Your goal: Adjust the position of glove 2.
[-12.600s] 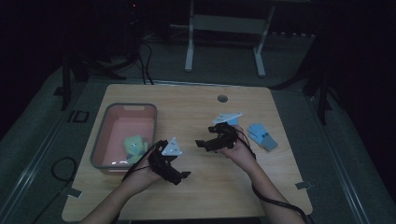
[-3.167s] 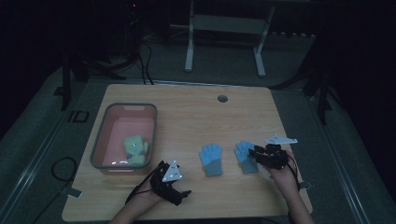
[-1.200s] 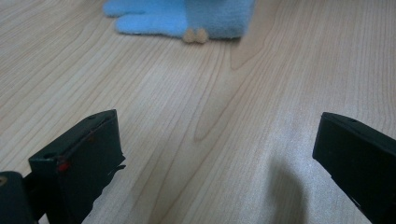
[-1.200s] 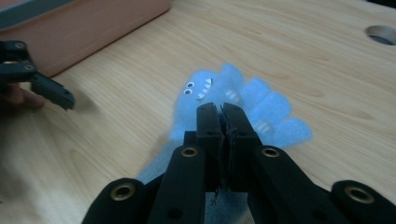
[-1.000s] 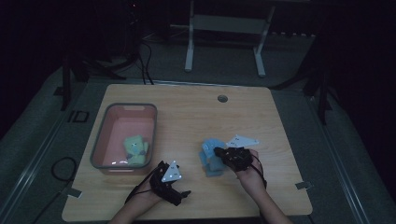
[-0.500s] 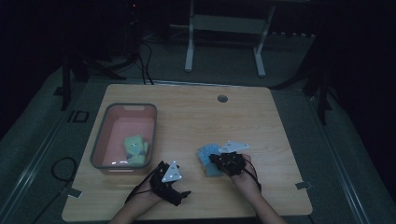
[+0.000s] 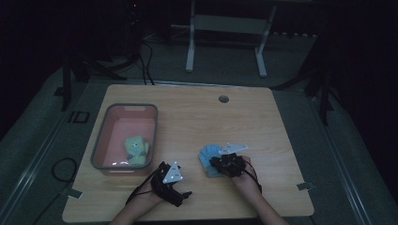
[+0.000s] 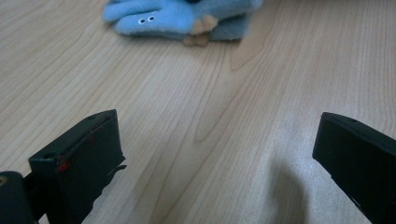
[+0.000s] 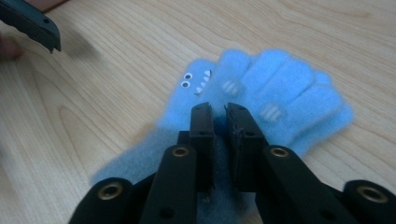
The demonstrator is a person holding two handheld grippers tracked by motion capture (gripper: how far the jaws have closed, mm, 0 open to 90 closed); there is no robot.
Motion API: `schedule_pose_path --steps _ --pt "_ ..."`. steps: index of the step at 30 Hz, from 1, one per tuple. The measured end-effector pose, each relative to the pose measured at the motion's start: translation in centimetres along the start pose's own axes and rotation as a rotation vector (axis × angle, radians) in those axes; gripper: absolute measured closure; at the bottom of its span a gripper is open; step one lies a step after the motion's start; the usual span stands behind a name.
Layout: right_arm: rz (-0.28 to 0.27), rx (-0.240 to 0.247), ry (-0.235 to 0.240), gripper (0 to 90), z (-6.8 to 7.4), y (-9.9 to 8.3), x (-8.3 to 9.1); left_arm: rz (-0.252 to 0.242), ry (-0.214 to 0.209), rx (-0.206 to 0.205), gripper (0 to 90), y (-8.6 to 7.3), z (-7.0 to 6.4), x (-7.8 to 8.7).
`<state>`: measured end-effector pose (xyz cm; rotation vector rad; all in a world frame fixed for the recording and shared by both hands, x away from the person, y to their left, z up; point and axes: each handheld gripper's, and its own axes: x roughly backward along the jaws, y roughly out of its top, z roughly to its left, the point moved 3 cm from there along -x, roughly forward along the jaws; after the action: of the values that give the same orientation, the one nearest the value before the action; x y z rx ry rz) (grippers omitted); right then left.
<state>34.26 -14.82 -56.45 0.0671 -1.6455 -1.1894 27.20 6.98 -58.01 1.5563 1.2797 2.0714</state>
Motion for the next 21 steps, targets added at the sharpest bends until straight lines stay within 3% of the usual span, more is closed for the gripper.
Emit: schedule_pose_path --steps 6,8,9,11,14,17,21 --pt "-0.014 0.015 -0.001 65.9 0.1 0.6 0.8 -0.013 0.013 -0.01 1.7 0.4 -0.2 0.0" --pt "-0.026 0.035 0.012 49.0 0.0 0.9 1.4 -0.023 0.028 -0.024 1.7 0.8 -0.4 0.0" --pt "-0.026 0.035 0.012 49.0 0.0 0.9 1.4 -0.023 0.028 -0.024 1.7 0.8 -0.4 0.0" --pt "-0.024 0.004 0.038 29.0 -0.5 1.0 1.6 -0.03 0.046 -0.02 3.2 1.0 -0.3 0.0" --pt "0.004 -0.007 0.098 14.0 -0.9 0.6 1.6 -0.046 0.006 0.055 3.5 1.5 -0.3 0.3" --pt "0.008 -0.012 0.099 14.2 -1.1 0.4 1.6 -0.052 -0.015 0.074 3.4 1.8 -0.3 0.4" --pt "-0.018 -0.004 0.115 18.5 -1.9 0.4 2.1 -0.03 -0.016 0.053 3.5 2.3 -0.7 0.2"
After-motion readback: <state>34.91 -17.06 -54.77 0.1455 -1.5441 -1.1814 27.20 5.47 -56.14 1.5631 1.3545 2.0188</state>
